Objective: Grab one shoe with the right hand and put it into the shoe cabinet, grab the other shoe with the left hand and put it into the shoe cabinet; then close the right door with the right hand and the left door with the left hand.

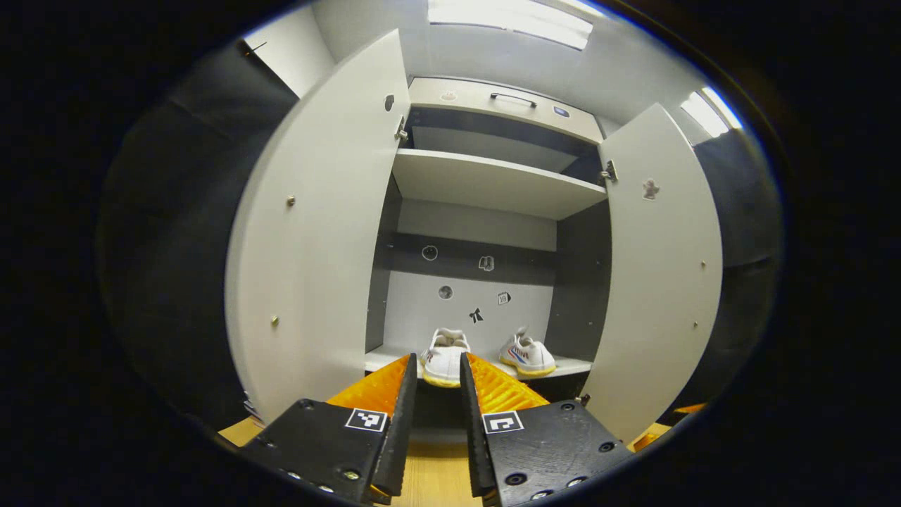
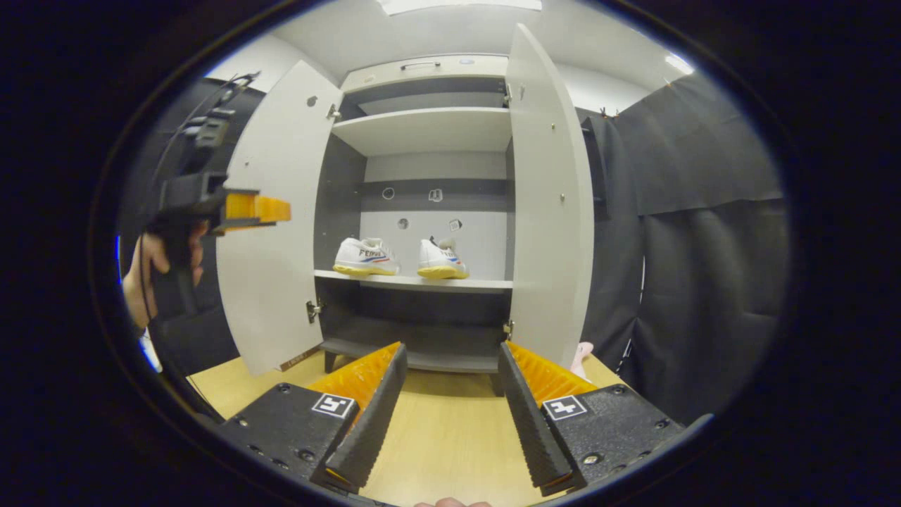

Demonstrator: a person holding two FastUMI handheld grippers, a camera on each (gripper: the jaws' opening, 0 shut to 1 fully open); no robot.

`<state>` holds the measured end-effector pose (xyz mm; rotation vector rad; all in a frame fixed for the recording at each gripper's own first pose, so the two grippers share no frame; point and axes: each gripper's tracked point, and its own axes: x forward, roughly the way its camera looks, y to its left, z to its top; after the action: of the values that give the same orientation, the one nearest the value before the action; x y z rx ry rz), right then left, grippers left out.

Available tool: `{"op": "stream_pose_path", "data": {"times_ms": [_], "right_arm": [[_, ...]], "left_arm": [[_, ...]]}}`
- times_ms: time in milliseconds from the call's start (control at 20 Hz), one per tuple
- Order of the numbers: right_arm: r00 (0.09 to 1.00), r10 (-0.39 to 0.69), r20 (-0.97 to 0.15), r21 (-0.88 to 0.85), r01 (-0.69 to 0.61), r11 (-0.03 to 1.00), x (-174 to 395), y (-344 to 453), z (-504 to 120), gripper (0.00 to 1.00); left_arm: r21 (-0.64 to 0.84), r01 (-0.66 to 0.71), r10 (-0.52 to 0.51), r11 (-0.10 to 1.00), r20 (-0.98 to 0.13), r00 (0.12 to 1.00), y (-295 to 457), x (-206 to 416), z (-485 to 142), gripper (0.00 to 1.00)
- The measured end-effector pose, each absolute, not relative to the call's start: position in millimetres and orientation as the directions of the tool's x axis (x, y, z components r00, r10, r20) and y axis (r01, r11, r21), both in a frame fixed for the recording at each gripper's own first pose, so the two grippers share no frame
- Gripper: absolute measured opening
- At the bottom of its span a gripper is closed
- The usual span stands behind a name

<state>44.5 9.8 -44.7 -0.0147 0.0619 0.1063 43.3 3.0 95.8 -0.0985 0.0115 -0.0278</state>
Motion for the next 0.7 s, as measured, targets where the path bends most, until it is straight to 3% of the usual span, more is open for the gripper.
{"op": "stream_pose_path", "data": {"times_ms": [100,150,200,250,300,400,450,700], "right_arm": [[0.991,0.113,-0.067,-0.008,-0.114,0.993,39.4,10.9,-44.9,0.83],[0.990,0.118,-0.071,-0.007,-0.119,0.993,36.2,12.4,-45.7,0.83],[0.990,0.124,-0.073,-0.008,-0.125,0.992,32.8,13.0,-45.8,0.83],[0.989,0.127,-0.074,-0.010,-0.128,0.992,30.5,14.2,-45.5,0.83],[0.989,0.128,-0.073,-0.015,-0.130,0.991,27.6,14.4,-45.1,0.83],[0.990,0.124,-0.070,-0.022,-0.125,0.992,18.9,14.4,-43.7,0.83],[0.991,0.119,-0.065,-0.020,-0.120,0.993,17.6,12.5,-43.9,0.84],[0.996,0.063,-0.061,-0.012,-0.064,0.998,1.4,-10.4,-39.3,0.92]], "left_arm": [[-0.108,0.061,-0.066,0.992,-0.035,0.997,-16.4,9.9,70.7,0.46],[-0.107,0.078,-0.083,0.991,-0.050,0.995,-24.1,-2.1,60.8,0.44],[-0.097,0.075,-0.081,0.992,-0.062,0.995,-26.7,-13.0,52.7,0.62],[-0.083,0.058,-0.064,0.995,-0.064,0.996,-25.7,-22.5,49.1,0.63],[-0.081,0.040,-0.045,0.996,-0.067,0.997,-24.3,-29.4,45.2,0.76],[-0.105,0.008,-0.017,0.994,-0.077,0.997,-22.0,-41.3,41.2,0.73],[-0.122,0.007,-0.017,0.993,-0.080,0.997,-24.0,-44.7,40.4,0.95],[-0.095,-0.018,0.007,0.995,-0.110,0.994,-15.6,-53.9,28.9,0.94]]}}
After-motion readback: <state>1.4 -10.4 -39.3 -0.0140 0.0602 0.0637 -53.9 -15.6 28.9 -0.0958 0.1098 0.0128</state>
